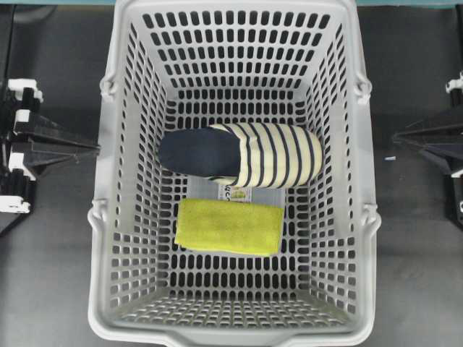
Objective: Pick up the yellow cloth from the shopping basket with the left arm.
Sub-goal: 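Move the left gripper over the yellow cloth in the basket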
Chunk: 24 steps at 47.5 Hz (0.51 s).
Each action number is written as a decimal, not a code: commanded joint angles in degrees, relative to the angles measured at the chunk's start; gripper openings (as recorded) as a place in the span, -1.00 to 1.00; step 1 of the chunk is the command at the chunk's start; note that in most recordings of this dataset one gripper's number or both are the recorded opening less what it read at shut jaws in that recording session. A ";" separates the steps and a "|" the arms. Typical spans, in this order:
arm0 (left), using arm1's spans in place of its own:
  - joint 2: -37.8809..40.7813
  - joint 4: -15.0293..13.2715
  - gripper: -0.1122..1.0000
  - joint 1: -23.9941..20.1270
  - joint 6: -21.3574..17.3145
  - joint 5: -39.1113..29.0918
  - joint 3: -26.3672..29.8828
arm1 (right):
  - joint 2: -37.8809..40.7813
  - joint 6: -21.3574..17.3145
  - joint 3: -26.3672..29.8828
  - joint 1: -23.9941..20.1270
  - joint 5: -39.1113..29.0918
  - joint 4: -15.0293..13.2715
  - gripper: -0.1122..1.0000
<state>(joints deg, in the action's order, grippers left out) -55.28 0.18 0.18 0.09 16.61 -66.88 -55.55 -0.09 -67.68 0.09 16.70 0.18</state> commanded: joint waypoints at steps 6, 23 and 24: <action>0.26 2.37 -0.80 -0.35 0.79 -10.63 9.05 | 0.70 -1.76 1.76 -0.26 -3.78 0.79 -0.80; 7.65 2.29 -0.80 2.72 0.70 -35.07 26.10 | 0.00 -5.10 5.01 -0.53 -13.97 0.79 -0.80; 8.44 2.37 -0.80 2.90 0.70 -35.86 26.81 | 0.09 -5.10 5.19 -0.53 -14.41 0.79 -0.80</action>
<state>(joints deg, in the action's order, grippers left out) -49.75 2.29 2.11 0.79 -15.91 -44.65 -55.81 -5.27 -64.60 -0.26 3.08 0.70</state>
